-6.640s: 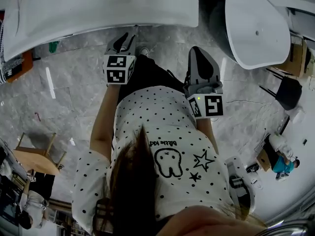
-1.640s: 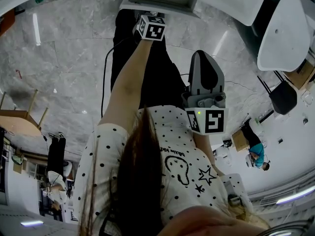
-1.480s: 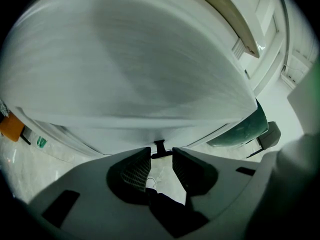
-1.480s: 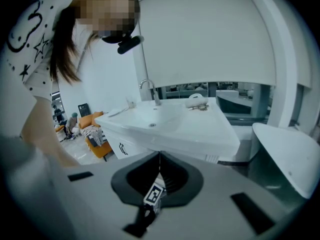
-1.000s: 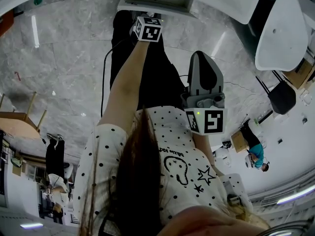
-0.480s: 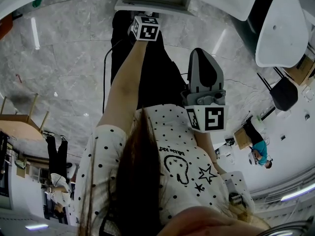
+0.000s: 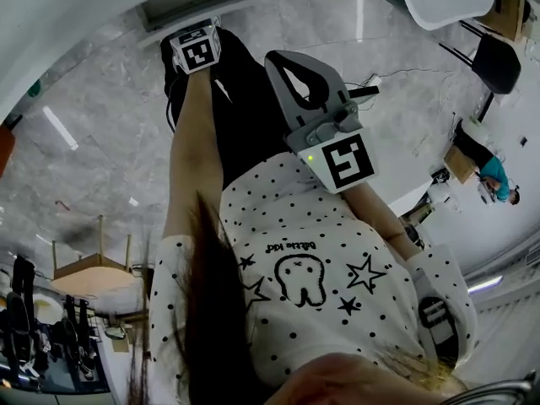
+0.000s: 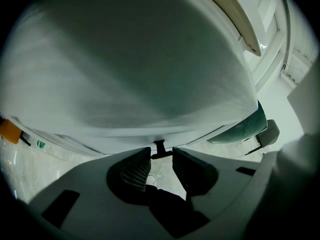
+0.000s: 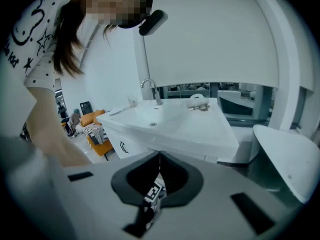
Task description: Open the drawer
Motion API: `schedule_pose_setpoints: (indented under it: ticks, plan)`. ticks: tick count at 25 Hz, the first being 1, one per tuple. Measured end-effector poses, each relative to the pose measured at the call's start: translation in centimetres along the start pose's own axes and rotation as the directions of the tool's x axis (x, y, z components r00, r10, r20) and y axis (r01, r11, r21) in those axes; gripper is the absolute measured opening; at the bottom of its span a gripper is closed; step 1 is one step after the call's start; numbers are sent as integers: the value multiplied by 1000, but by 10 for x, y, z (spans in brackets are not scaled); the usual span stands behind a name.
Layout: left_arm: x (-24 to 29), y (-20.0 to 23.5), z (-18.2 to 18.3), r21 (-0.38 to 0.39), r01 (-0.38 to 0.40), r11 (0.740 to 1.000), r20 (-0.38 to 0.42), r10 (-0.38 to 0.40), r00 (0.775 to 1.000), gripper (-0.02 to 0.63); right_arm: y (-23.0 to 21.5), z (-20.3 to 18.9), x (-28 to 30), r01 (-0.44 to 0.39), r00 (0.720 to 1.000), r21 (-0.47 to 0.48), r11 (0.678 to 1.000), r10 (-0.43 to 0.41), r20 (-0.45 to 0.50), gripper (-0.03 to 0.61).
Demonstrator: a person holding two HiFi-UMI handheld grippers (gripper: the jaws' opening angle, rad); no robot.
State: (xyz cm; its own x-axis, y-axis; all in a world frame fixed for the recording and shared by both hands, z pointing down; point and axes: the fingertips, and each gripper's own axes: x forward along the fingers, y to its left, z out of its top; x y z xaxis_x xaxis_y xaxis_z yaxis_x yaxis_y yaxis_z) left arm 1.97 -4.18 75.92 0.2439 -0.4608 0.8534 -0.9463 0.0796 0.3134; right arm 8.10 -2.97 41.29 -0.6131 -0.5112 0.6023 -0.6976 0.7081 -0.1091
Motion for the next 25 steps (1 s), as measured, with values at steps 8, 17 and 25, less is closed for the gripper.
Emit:
schedule_pose_setpoints:
  ticks: [8,17,25]
  plan:
    - [-3,-3,0,-18,-6,1000,-16,5,1000,138,4,13,6,-37,999,-18,999,37,8,12]
    - [-2,-4,1,-20,-15,1000,-29,15,999,138,14,12,18,-96,995,-63,993,95,-19,14]
    - [-1,-3,0,-11,-27,1000,-27,27,999,138,22,12,15,-130,991,-152,980,130,-10,12]
